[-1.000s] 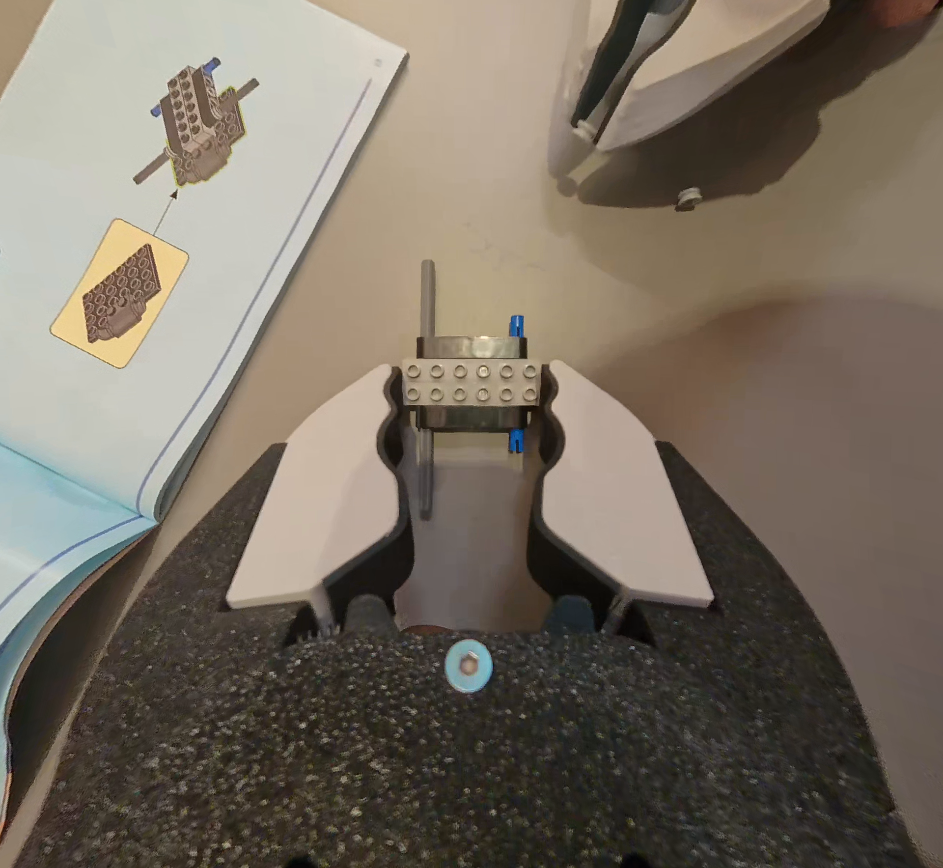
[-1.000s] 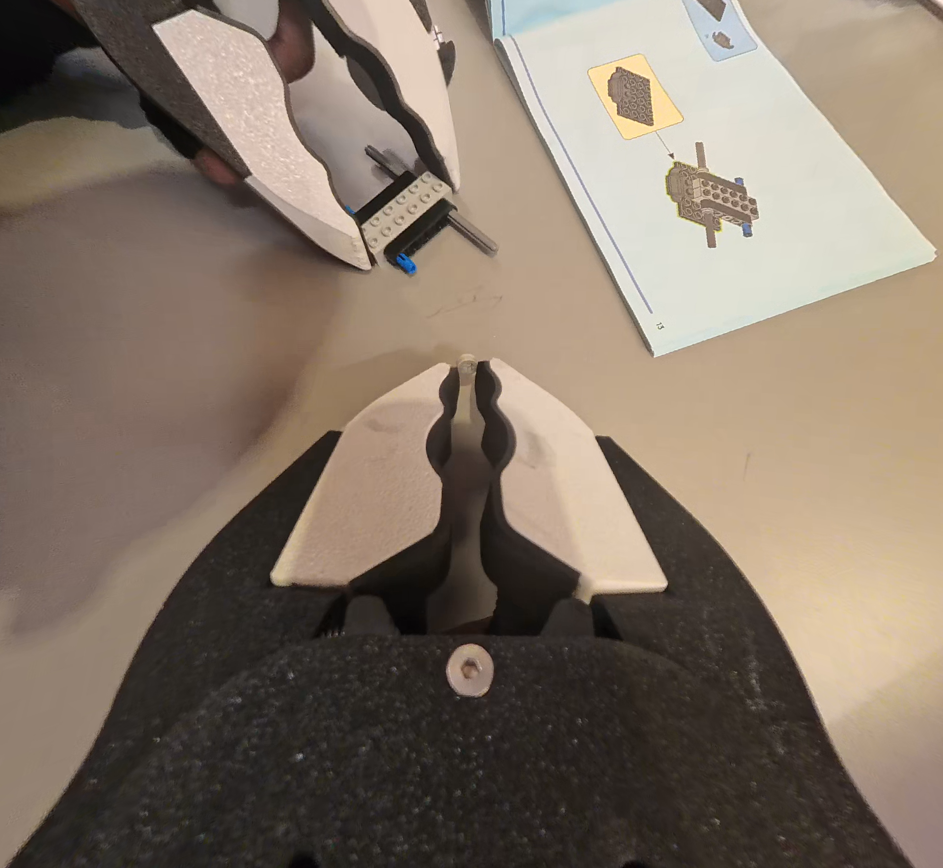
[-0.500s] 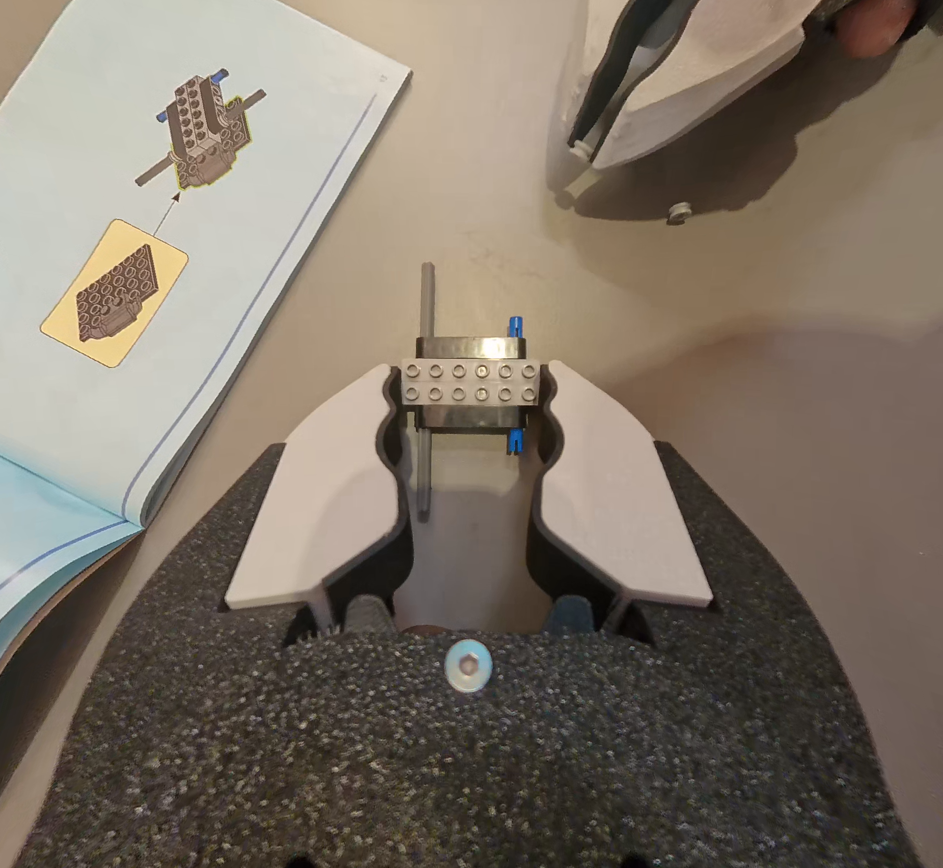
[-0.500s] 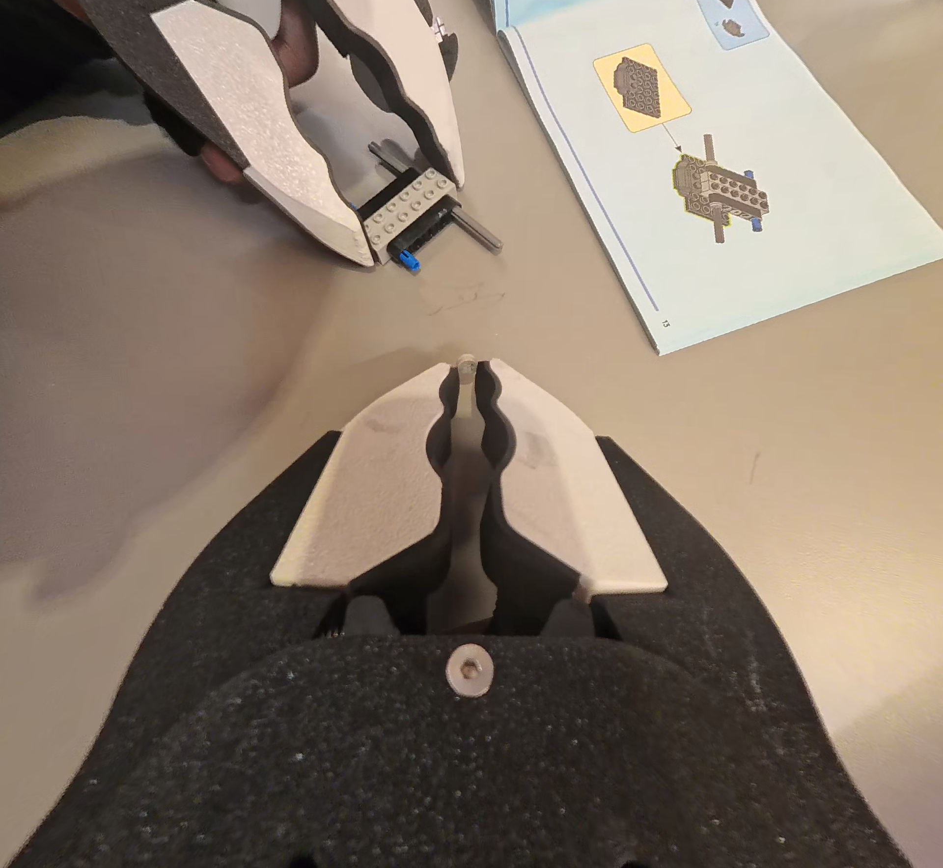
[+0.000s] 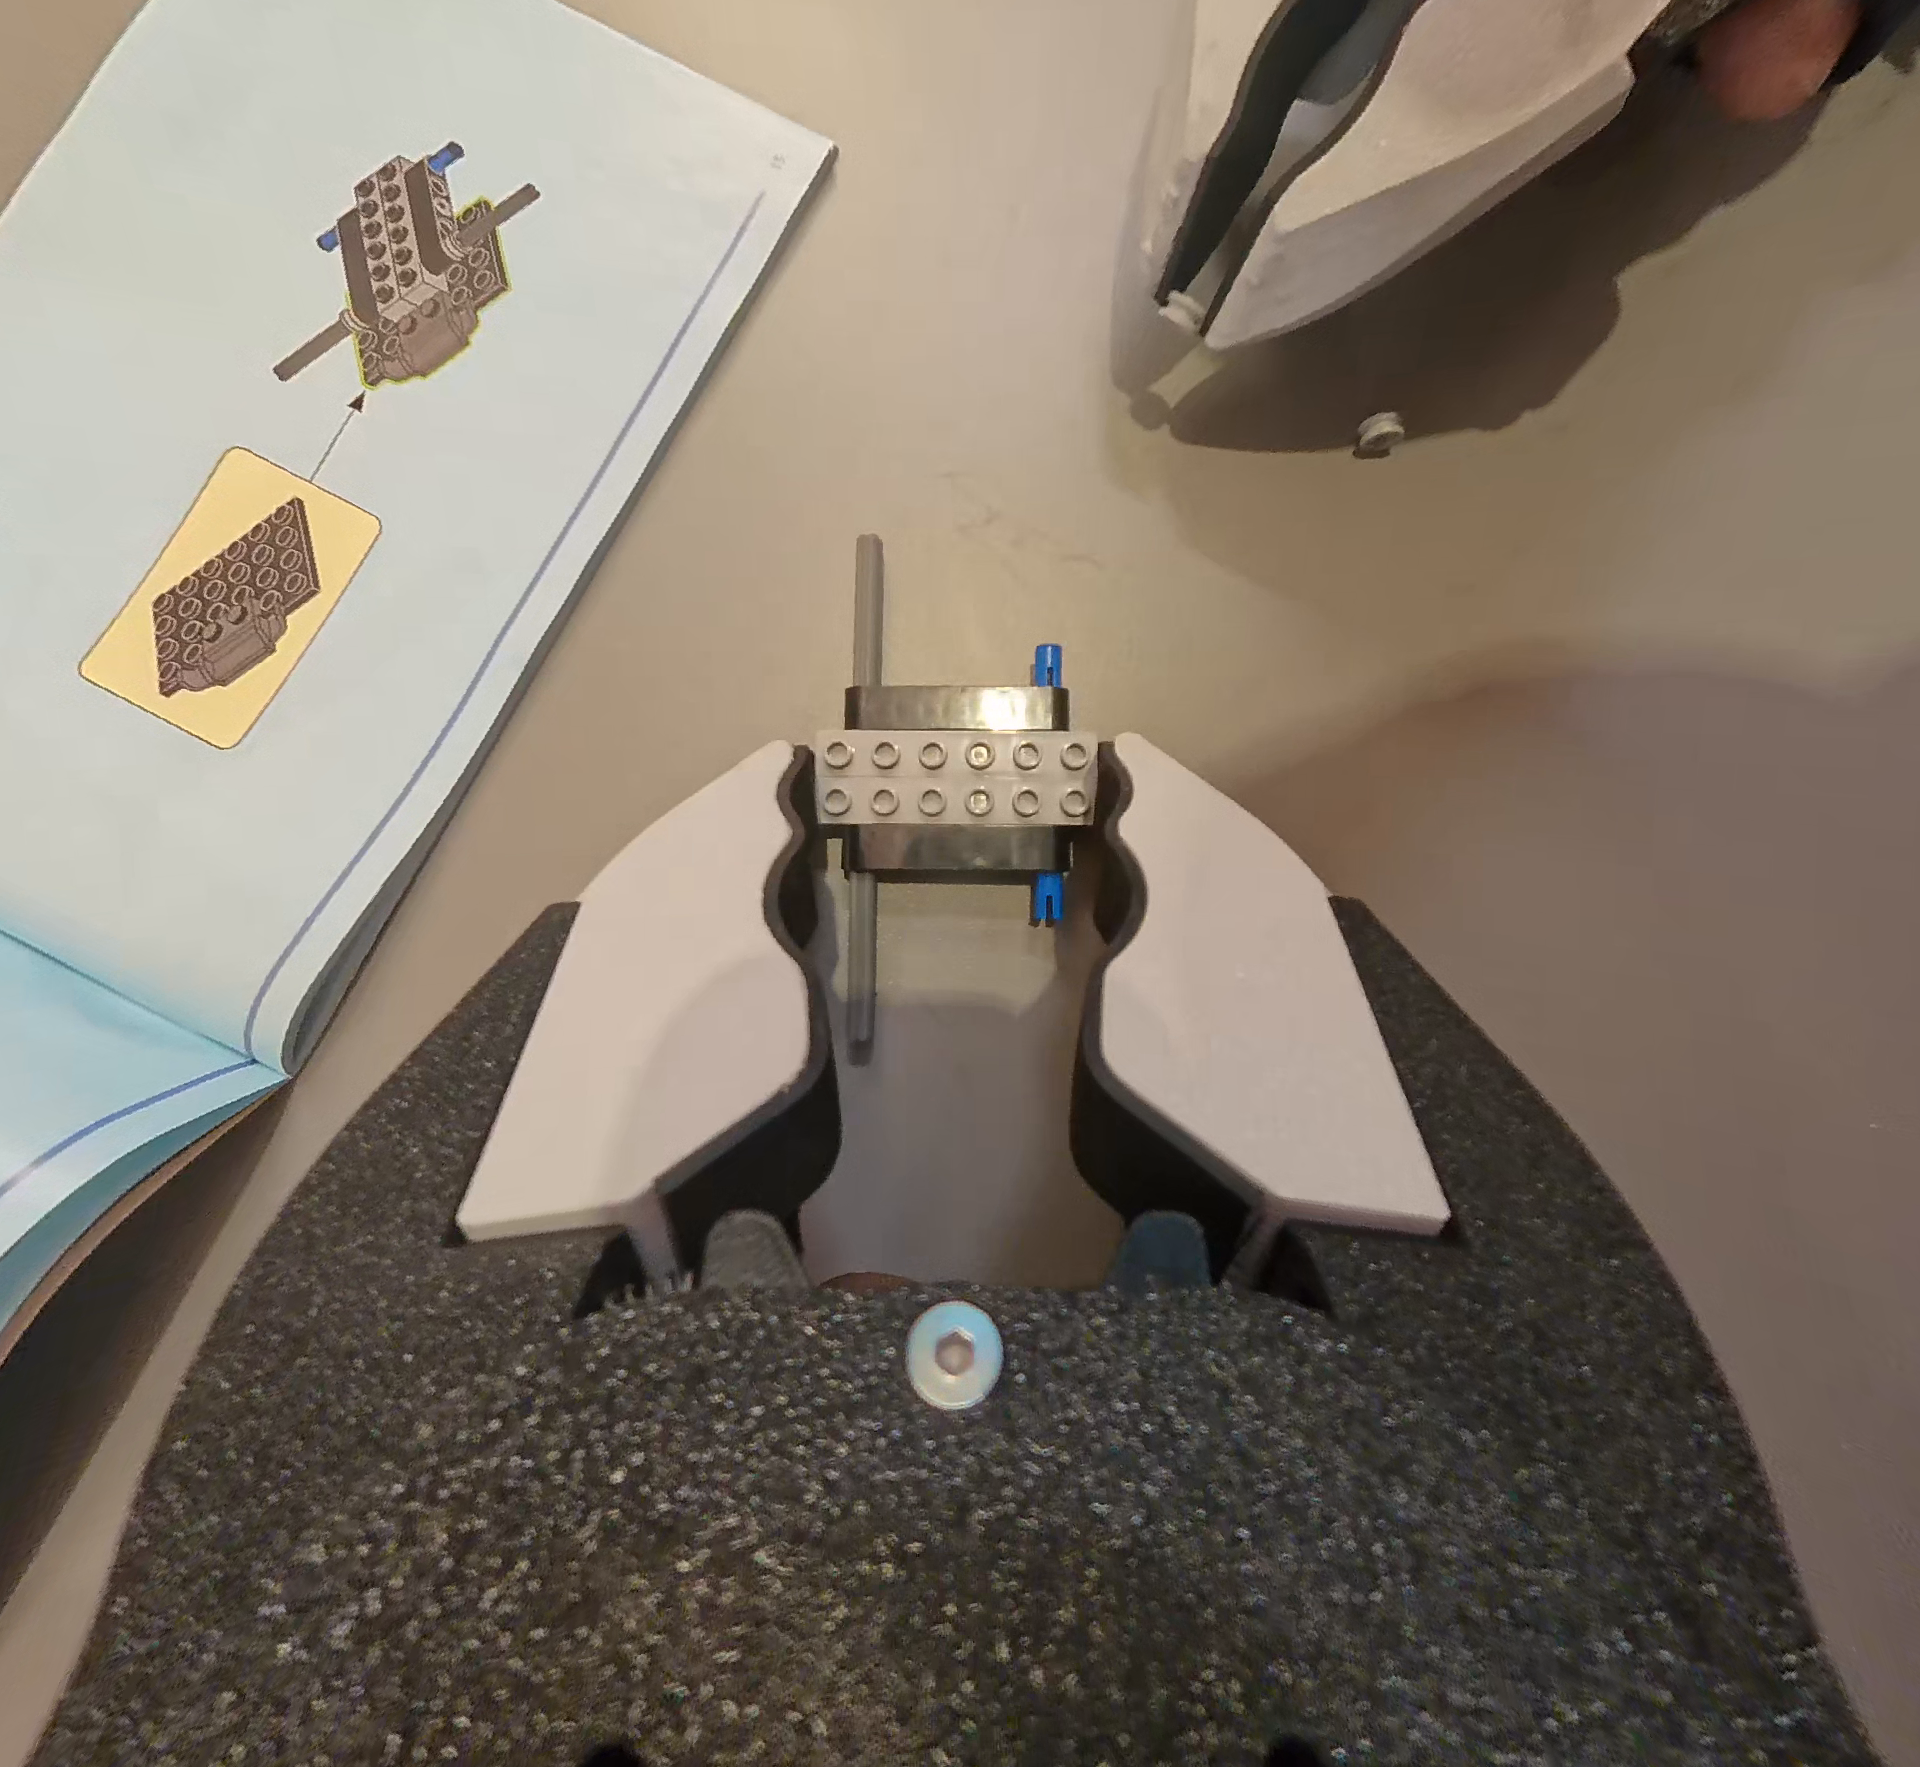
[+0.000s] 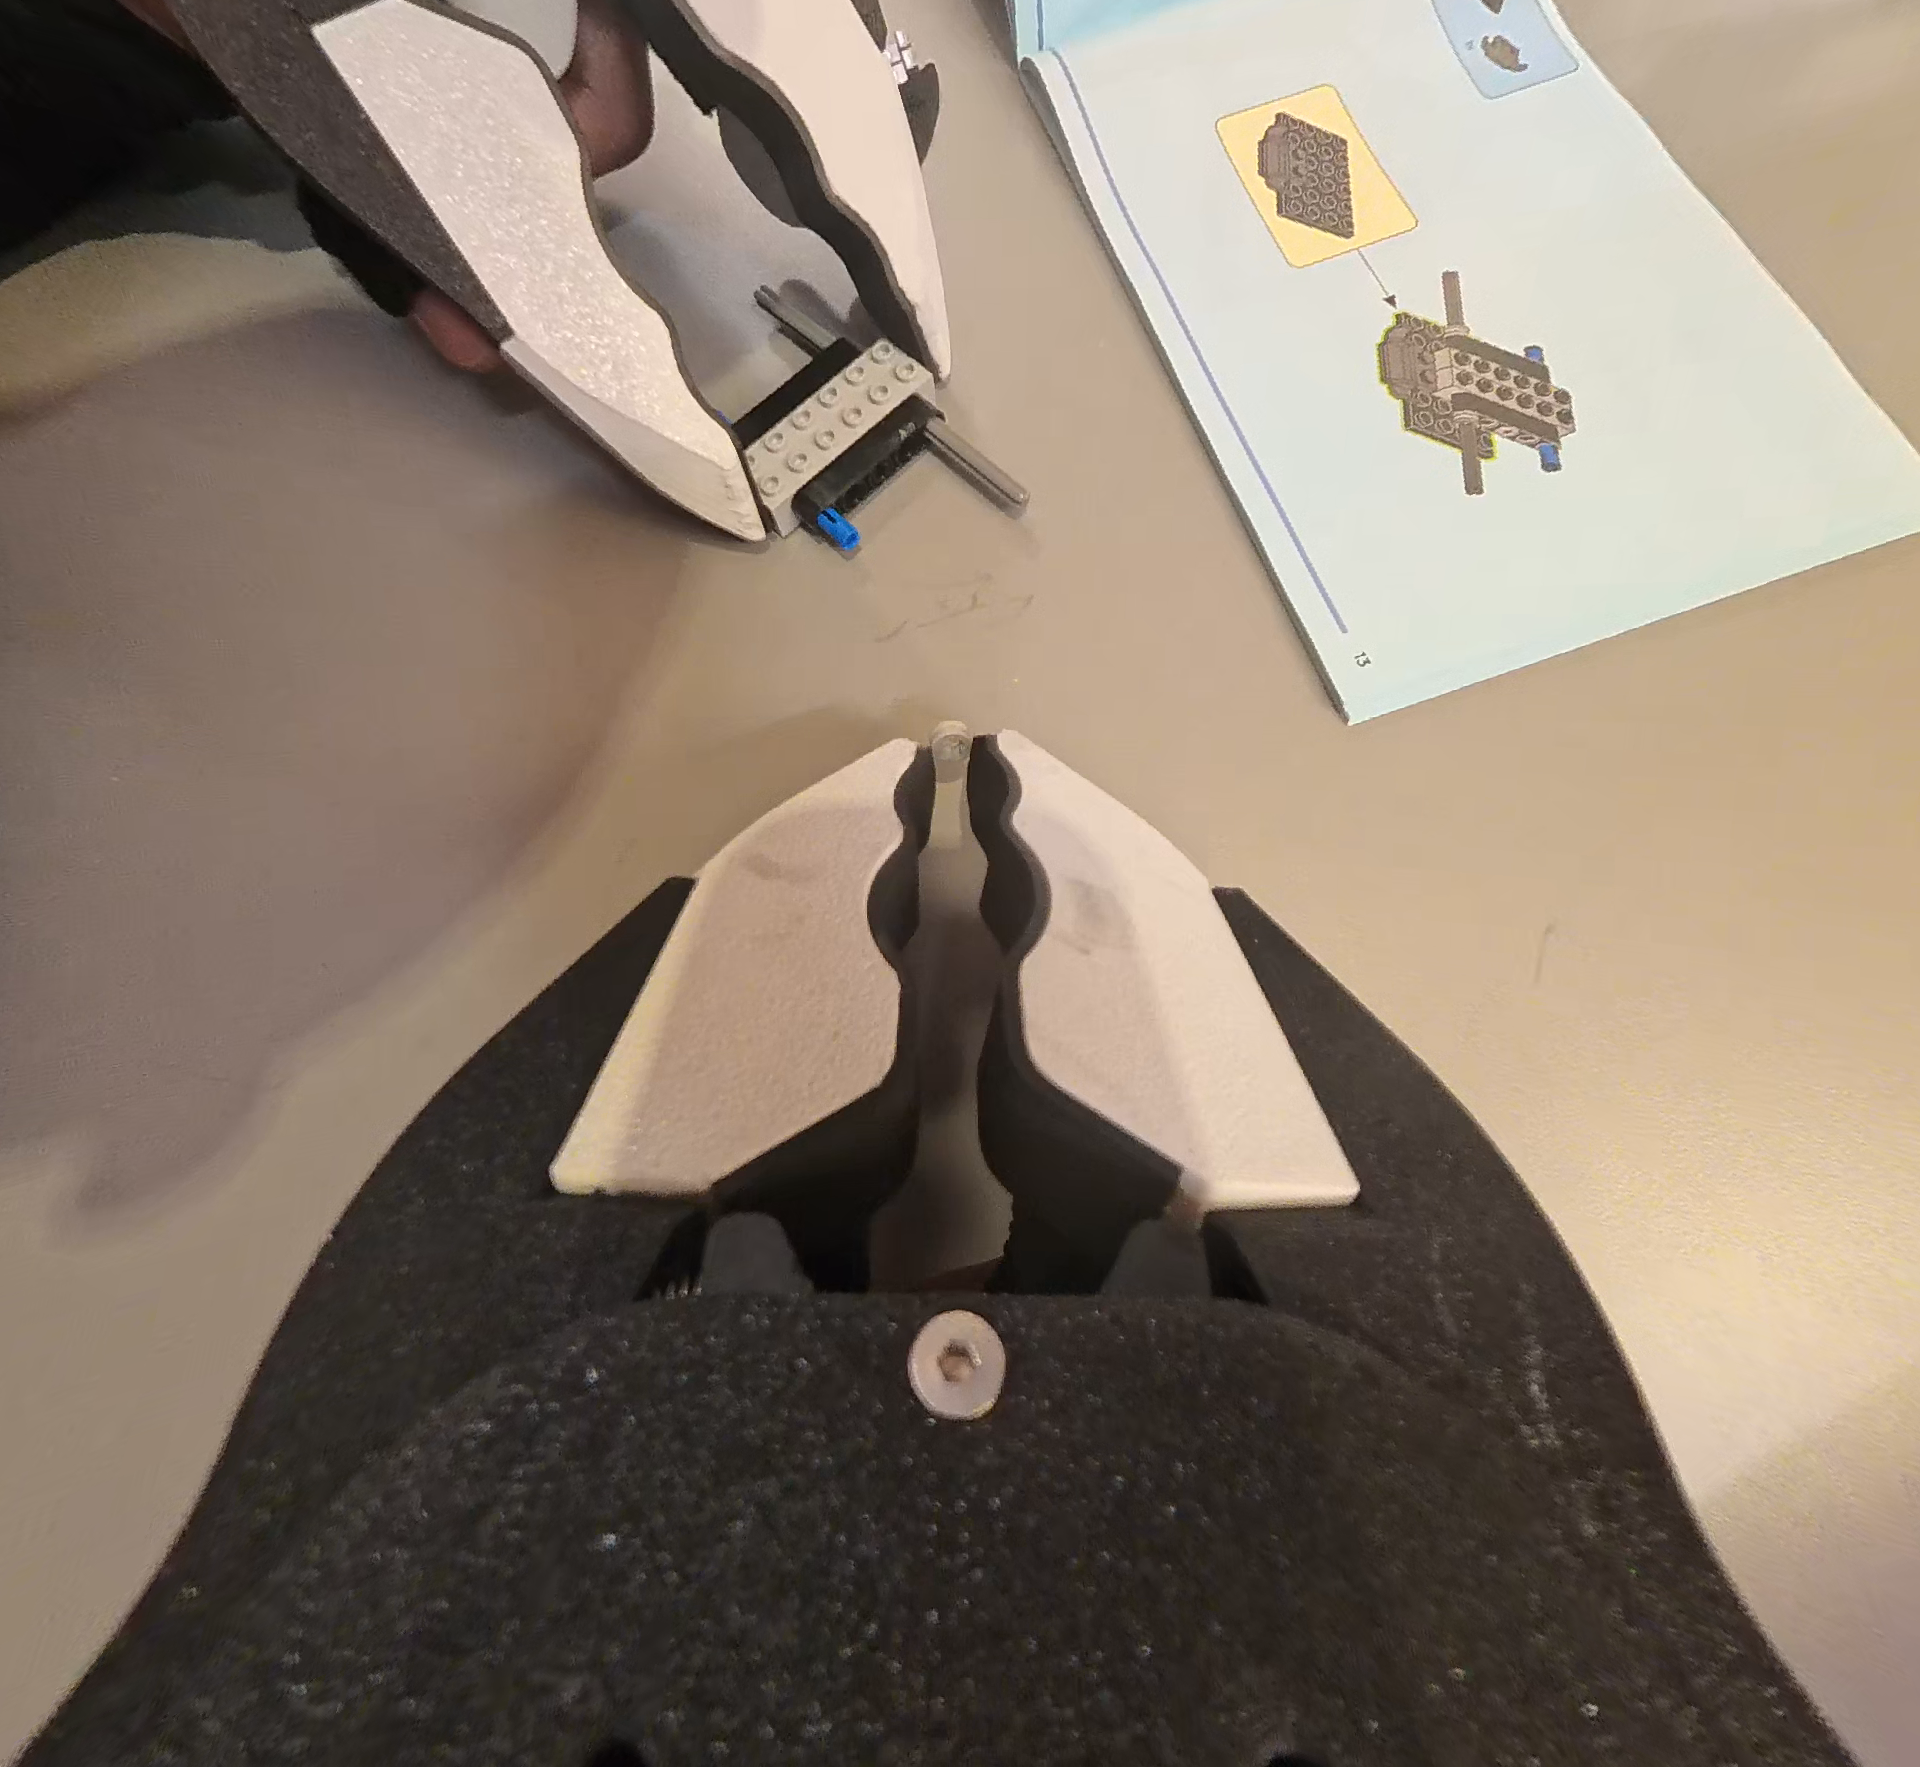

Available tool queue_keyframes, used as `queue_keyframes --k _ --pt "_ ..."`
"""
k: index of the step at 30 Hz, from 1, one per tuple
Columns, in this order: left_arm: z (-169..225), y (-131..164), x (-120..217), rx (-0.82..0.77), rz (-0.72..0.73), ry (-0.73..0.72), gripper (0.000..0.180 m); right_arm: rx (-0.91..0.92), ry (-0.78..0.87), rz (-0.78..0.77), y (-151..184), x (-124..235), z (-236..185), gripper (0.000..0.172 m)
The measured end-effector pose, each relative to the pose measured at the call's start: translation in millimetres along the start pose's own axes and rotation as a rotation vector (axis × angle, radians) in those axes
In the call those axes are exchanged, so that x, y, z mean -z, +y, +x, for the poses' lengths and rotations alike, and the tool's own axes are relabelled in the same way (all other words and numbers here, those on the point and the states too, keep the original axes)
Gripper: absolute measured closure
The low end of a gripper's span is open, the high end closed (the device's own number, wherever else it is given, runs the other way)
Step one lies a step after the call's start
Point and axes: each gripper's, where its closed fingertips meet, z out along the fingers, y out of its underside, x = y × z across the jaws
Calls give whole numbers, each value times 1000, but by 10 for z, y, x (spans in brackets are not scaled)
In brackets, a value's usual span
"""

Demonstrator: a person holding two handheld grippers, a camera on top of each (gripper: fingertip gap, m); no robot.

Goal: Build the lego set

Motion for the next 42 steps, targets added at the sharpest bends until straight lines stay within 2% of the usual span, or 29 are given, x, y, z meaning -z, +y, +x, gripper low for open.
queue_keyframes --k 16,20,24,27,36,42 --pt "11 8 5 -8 -1 10 129 1 -5 -2 3 -8 -6 165" --pt "68 -3 39 -6 12 64 129 2 -7 -3 3 -11 -9 165" --pt "113 77 47 -171 -33 45 129 12 -8 -8 9 -17 -20 165" --pt "222 19 50 -236 8 96 129 29 -19 -7 5 -20 -49 165" --pt "390 -174 122 -185 145 232 129 7 -76 53 -72 27 -82 165" --pt "370 -67 25 -245 59 181 129 33 -68 41 -64 10 -101 165"
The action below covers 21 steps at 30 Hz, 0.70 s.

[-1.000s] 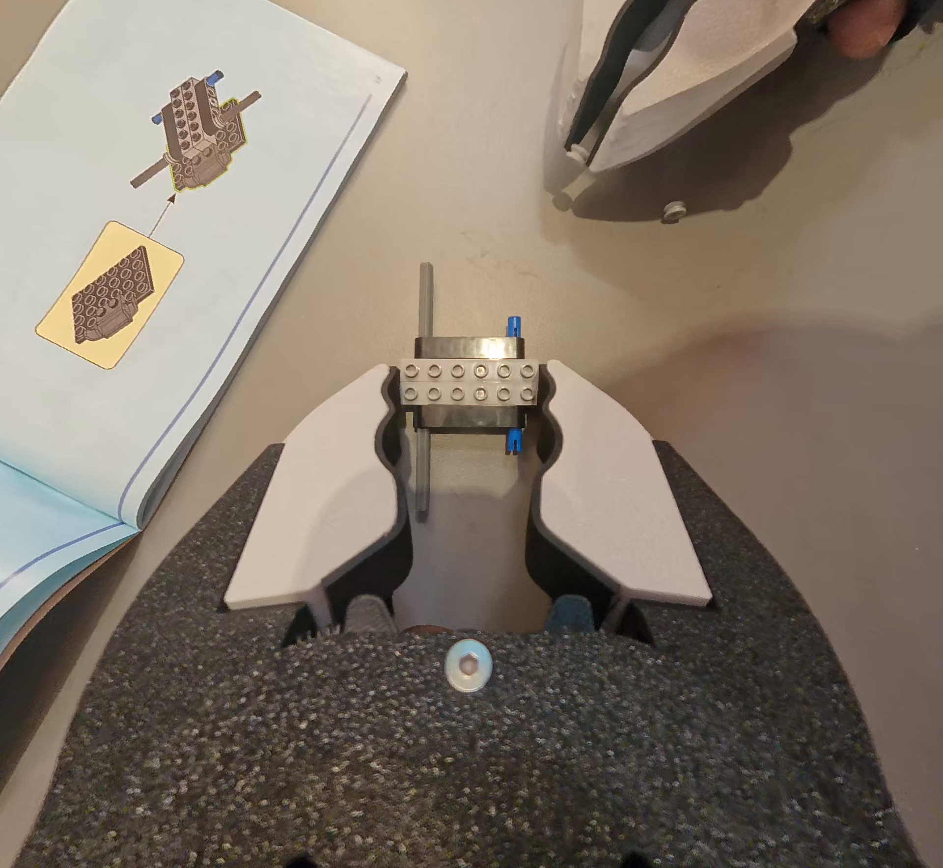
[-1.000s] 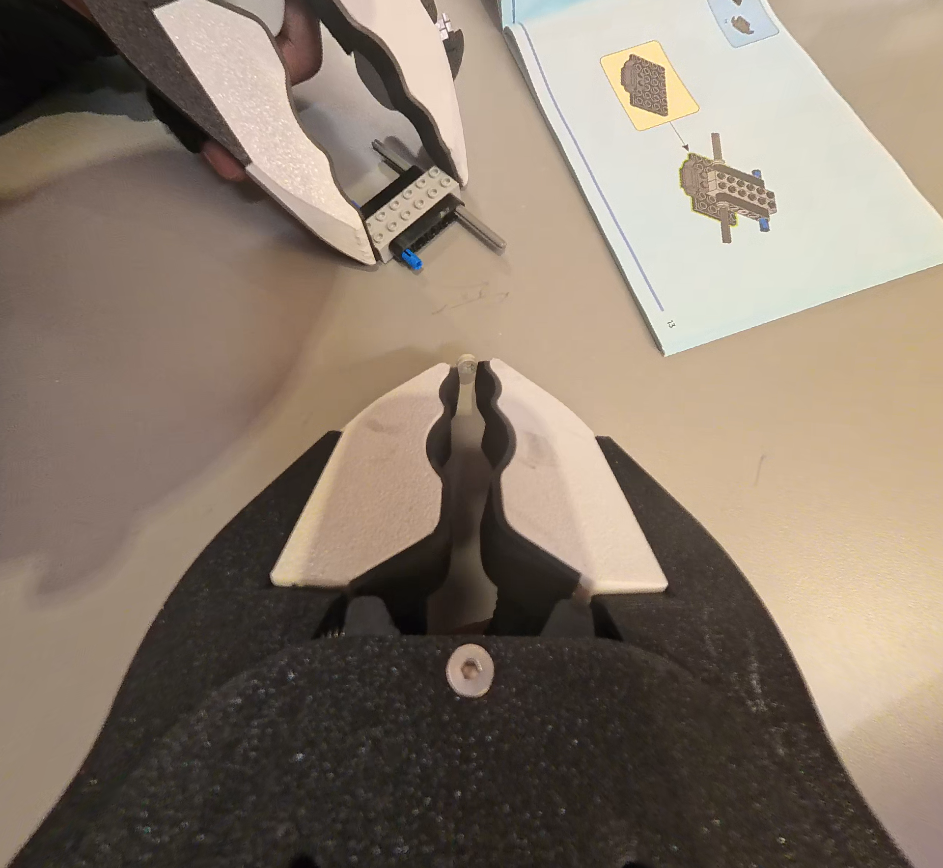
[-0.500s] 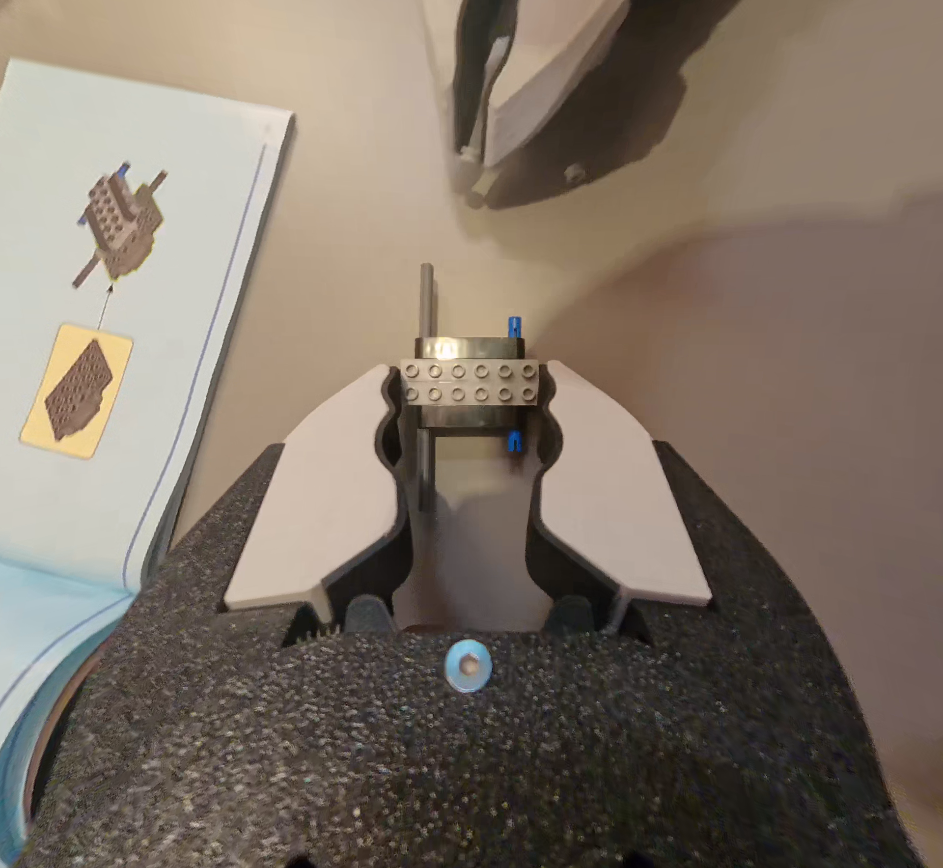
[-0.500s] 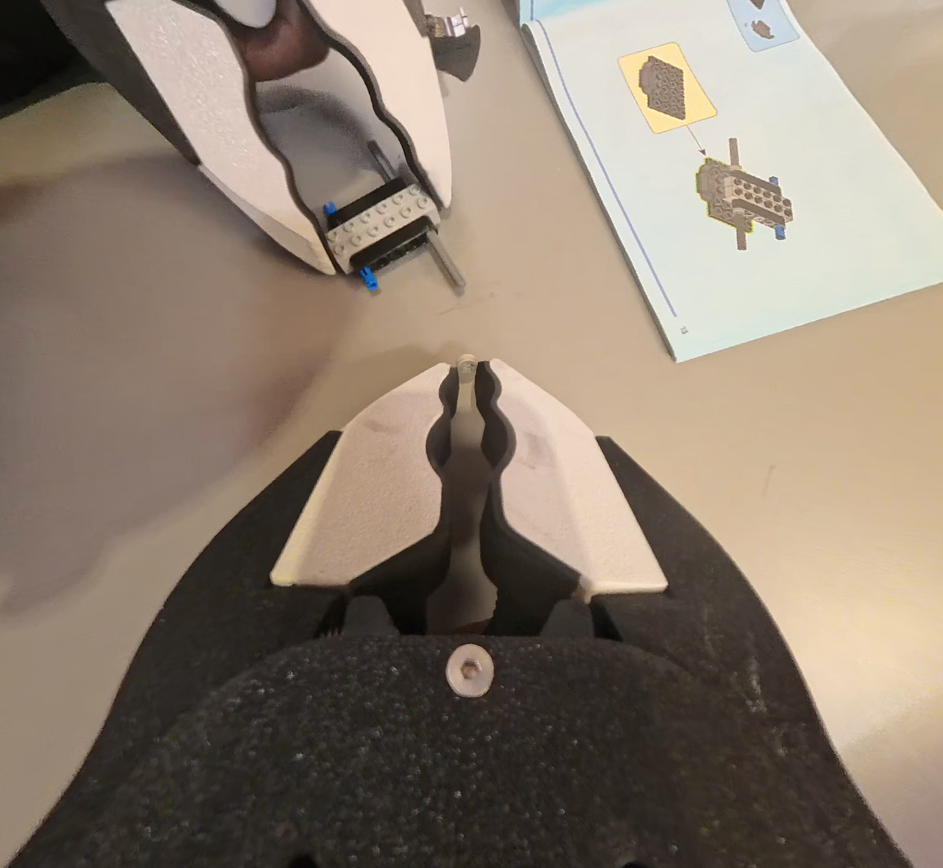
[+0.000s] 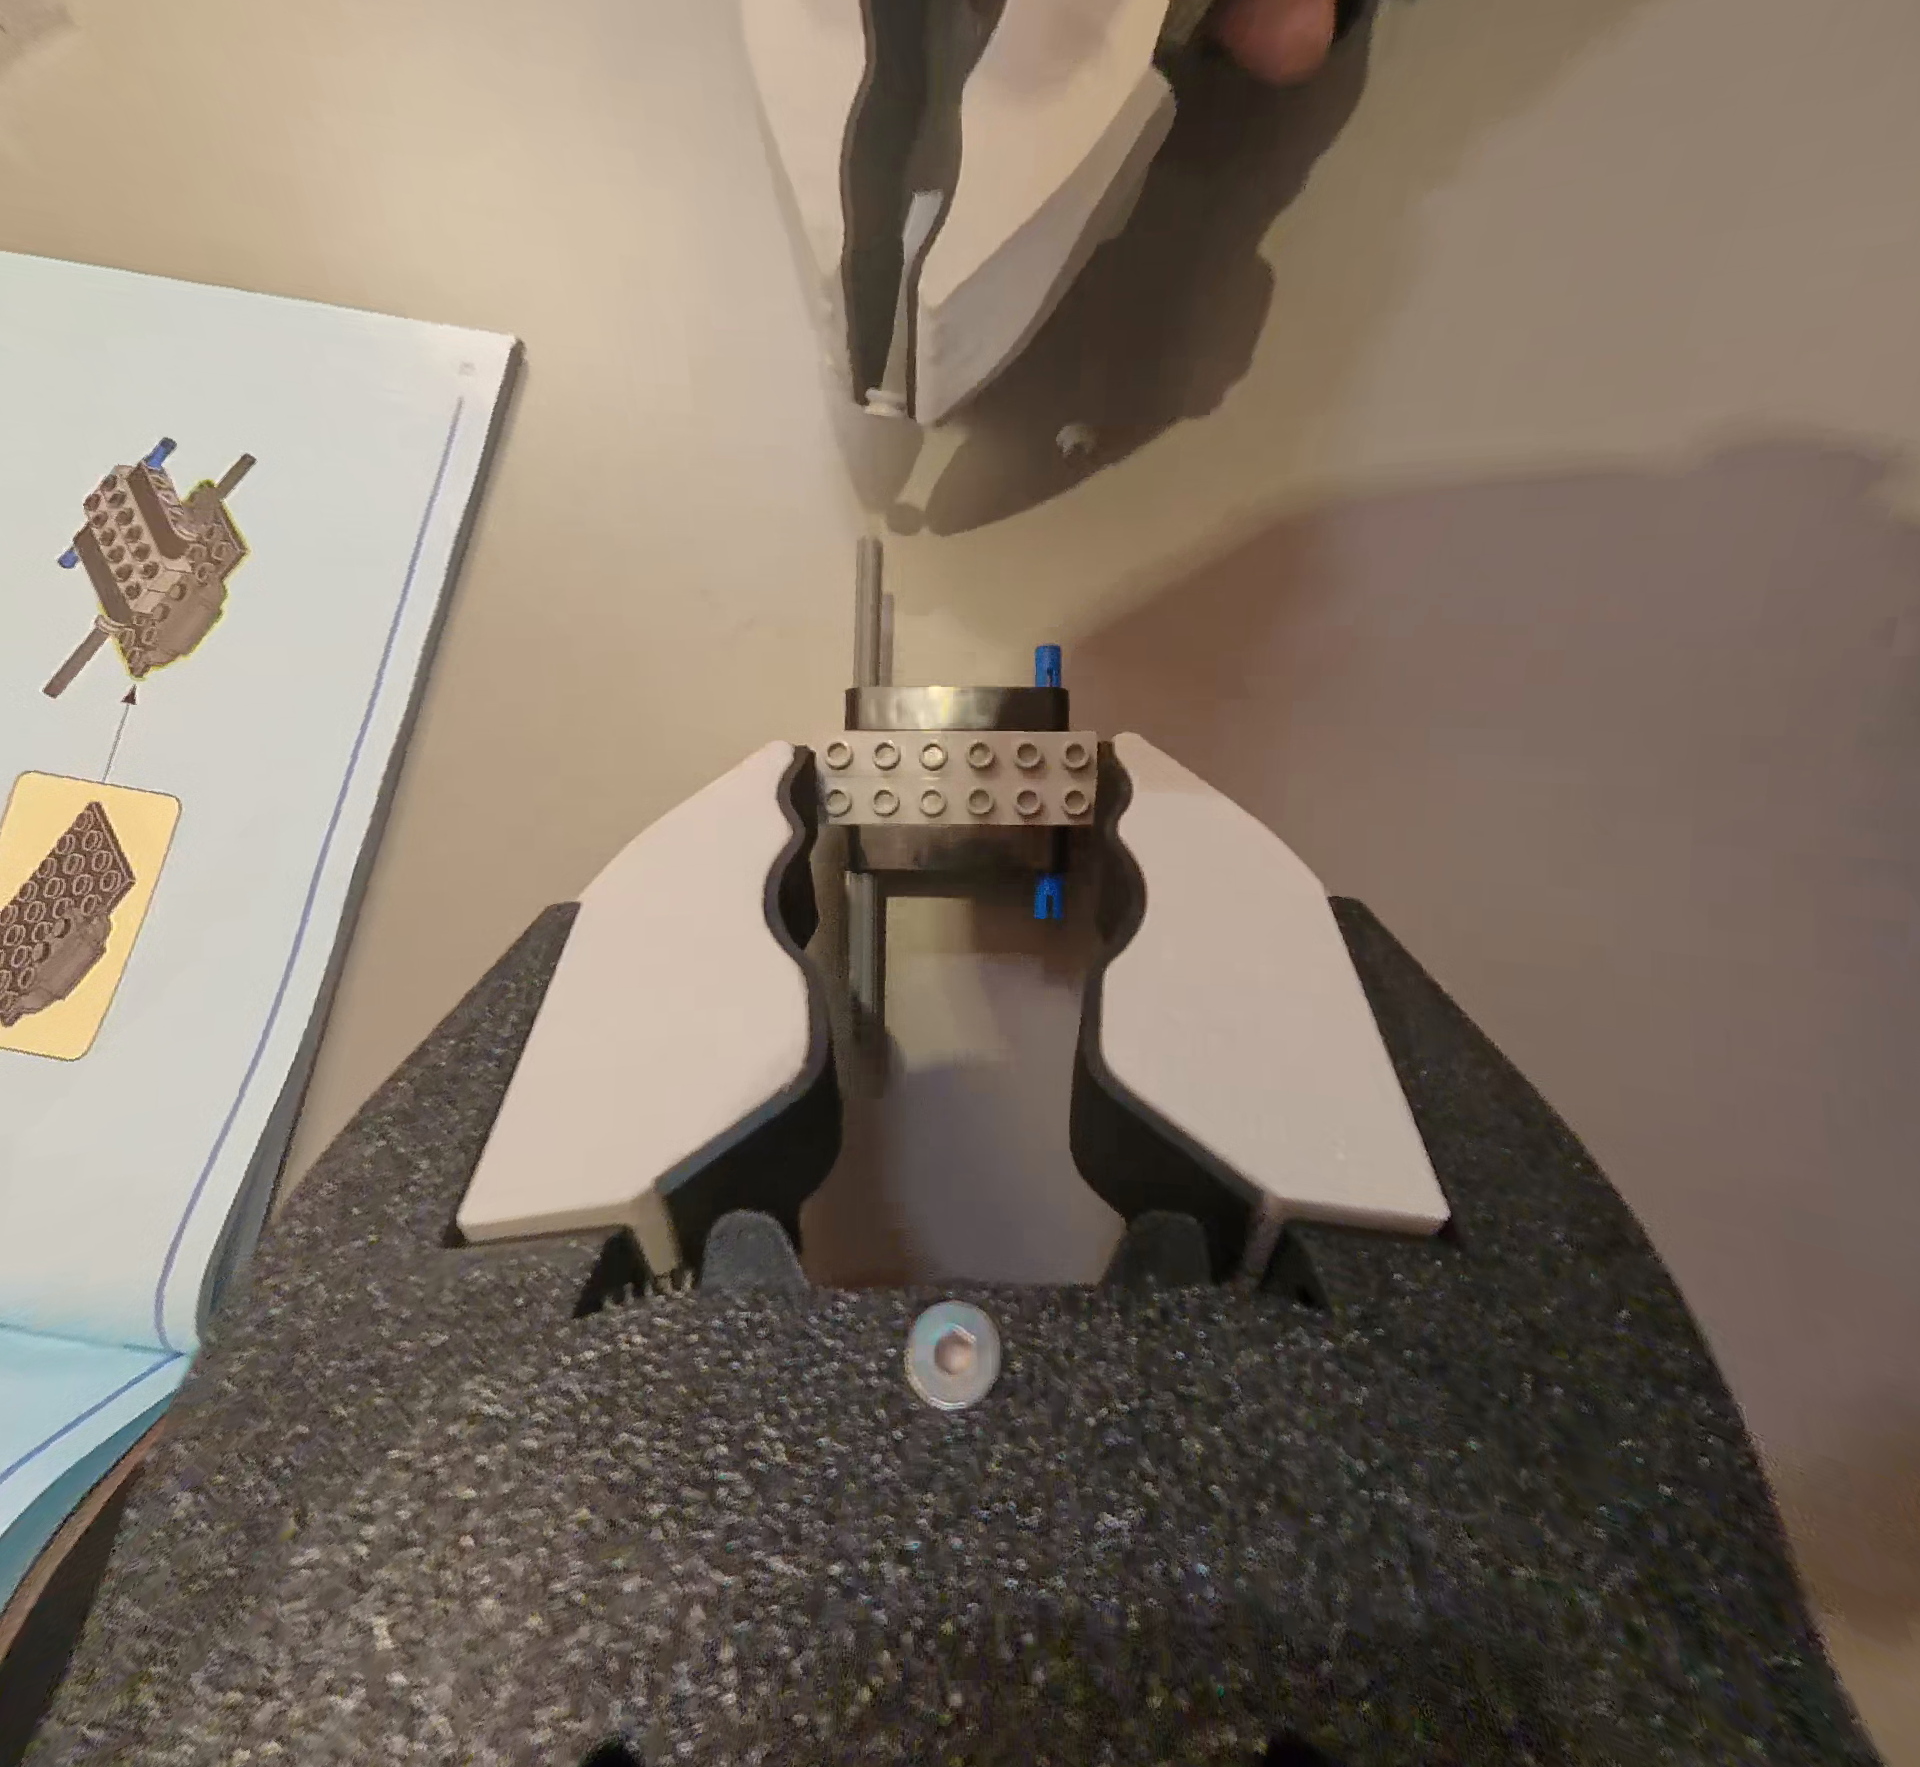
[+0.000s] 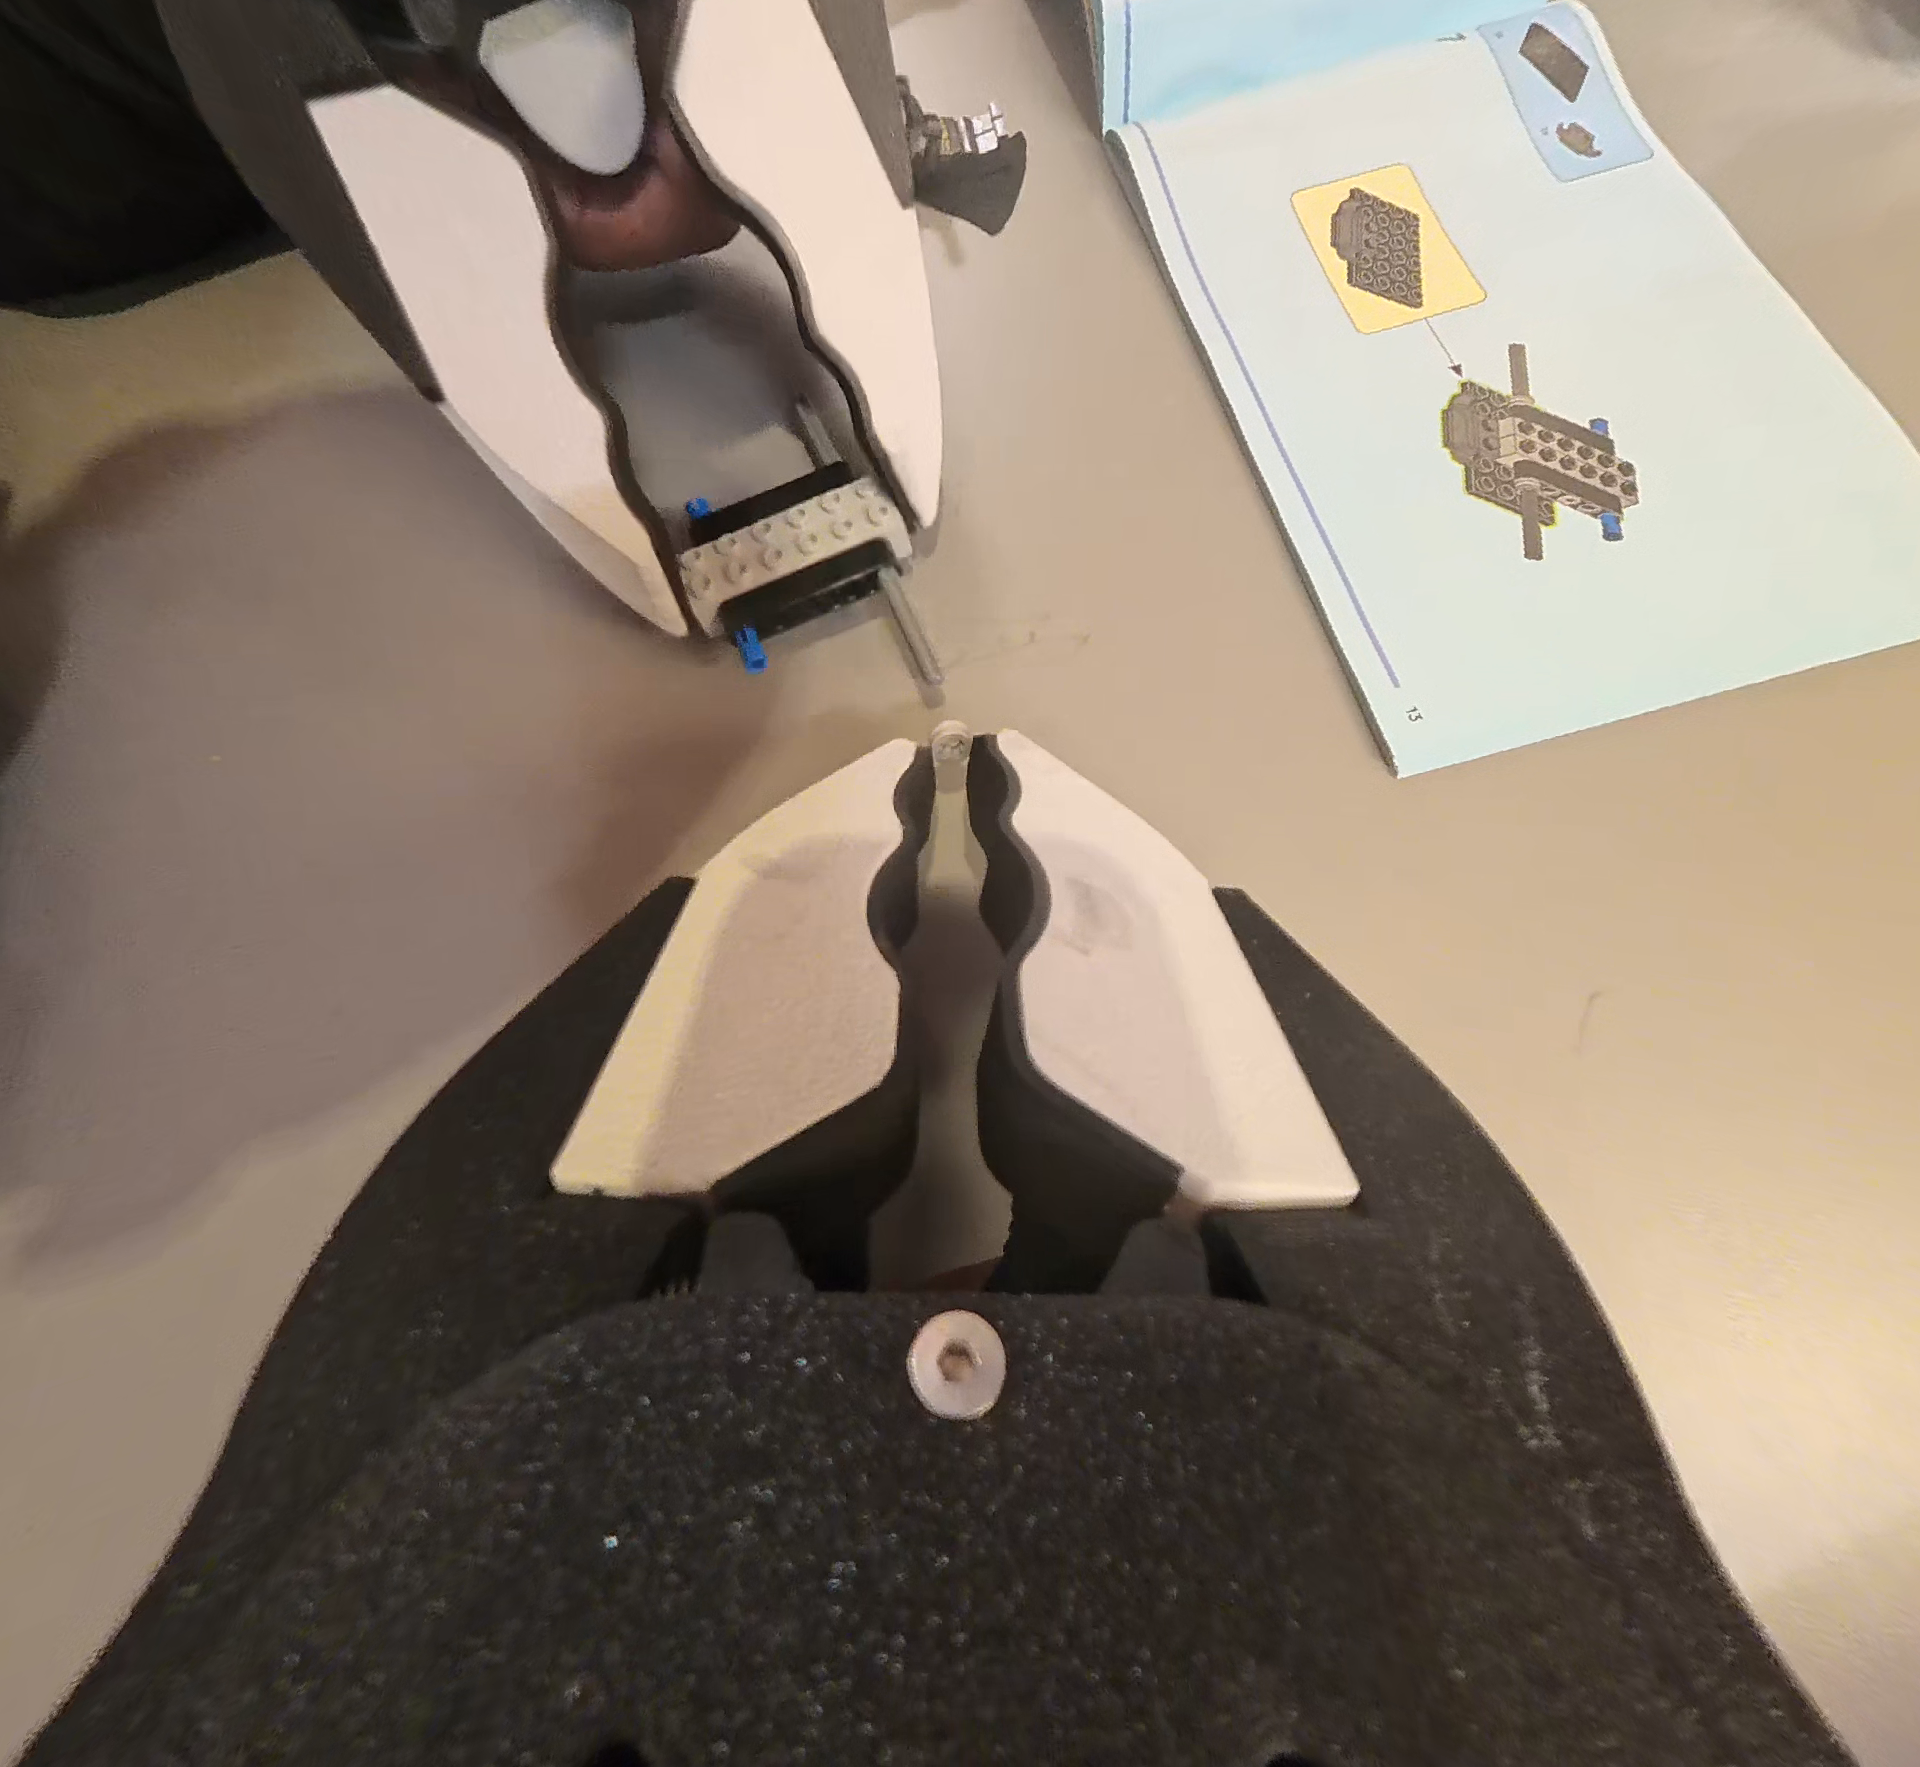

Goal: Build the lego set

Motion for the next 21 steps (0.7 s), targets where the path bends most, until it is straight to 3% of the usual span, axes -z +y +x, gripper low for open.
queue_keyframes --k 3,8,12,21 --pt "55 86 -51 -20 -63 21 128 10 4 -7 6 -8 -5 165" --pt "-36 -120 88 70 65 18 126 11 11 6 -15 -5 1 165" --pt "-111 -484 194 288 287 84 141 -1 17 59 -97 14 4 165" --pt "-198 -678 193 786 478 334 149 24 15 242 -332 135 -67 165"
